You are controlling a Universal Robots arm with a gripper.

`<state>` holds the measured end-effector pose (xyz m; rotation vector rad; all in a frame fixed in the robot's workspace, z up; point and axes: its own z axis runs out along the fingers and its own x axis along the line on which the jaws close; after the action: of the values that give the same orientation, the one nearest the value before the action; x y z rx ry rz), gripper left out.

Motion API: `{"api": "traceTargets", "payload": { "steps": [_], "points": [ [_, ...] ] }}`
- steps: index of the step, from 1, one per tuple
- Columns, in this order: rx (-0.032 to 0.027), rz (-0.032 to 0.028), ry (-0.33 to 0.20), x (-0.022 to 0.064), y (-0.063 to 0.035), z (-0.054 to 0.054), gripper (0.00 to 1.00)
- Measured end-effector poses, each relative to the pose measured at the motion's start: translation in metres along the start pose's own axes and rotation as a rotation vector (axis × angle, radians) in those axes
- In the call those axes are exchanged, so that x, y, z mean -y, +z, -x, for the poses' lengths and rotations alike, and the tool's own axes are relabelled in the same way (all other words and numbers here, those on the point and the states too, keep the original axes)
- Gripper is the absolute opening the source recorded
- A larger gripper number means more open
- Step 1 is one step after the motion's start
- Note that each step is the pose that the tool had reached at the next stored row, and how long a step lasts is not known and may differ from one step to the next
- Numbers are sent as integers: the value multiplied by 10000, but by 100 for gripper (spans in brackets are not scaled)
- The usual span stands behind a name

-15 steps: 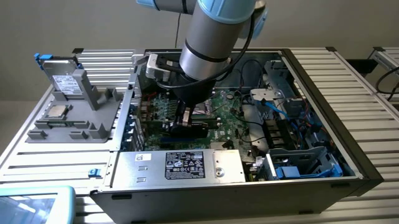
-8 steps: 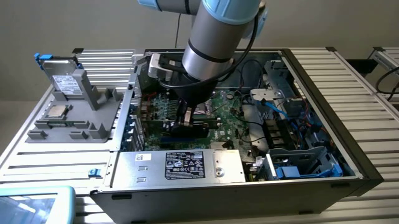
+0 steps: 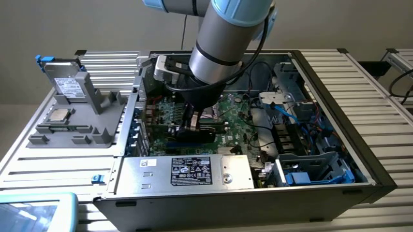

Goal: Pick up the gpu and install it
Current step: 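Insert the gpu into the slot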

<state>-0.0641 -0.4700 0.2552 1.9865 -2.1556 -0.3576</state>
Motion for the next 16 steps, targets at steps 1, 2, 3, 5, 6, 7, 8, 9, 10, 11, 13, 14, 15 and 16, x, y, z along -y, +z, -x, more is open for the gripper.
{"api": "traceTargets", "payload": {
  "steps": [1,2,3,5,6,7,8,9,10,11,13,14,15,16],
  "points": [
    [-1,6,1,0,0,0,28],
    [-5,24,2,0,-1,0,28],
    [-7,73,2,1,0,0,28],
    [-17,212,11,0,1,0,28],
    [-20,230,13,-1,0,-1,28],
    [-20,230,14,-1,0,-1,28],
    [-20,230,14,-1,0,0,28],
    [-19,230,14,0,0,0,28],
    [-18,230,12,0,1,0,28],
    [-18,231,13,2,1,0,28],
    [-14,230,10,9,10,0,28],
    [-17,233,12,9,10,0,28],
    [-20,241,14,8,9,0,28],
    [-22,256,15,9,10,0,28]
  ]
}}
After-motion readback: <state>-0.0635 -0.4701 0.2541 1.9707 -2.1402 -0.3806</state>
